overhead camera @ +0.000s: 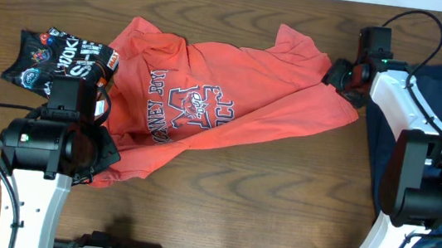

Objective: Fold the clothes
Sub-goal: 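Grasp the t-shirt's right hem corner with the right gripper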

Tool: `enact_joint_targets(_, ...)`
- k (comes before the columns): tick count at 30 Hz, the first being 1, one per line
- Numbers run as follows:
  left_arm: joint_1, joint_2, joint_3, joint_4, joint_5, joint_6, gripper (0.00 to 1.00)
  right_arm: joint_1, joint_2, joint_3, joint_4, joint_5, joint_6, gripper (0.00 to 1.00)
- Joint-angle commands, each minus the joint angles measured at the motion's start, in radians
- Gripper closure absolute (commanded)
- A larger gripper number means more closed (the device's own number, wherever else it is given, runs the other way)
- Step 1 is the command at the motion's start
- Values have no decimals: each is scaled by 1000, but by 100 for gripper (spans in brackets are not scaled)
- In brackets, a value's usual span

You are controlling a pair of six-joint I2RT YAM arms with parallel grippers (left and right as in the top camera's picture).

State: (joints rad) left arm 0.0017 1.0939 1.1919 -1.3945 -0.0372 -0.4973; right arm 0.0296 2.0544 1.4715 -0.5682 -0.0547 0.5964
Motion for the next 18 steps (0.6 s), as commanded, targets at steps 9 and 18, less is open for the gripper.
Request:
enact_joint_targets(9,0,-3,7,-6,-24,6,94,24,94,6,96,36,88,34)
enact_joint_targets(18,0,-3,7,-6,-24,6,94,35,111,6,108,59,87,86)
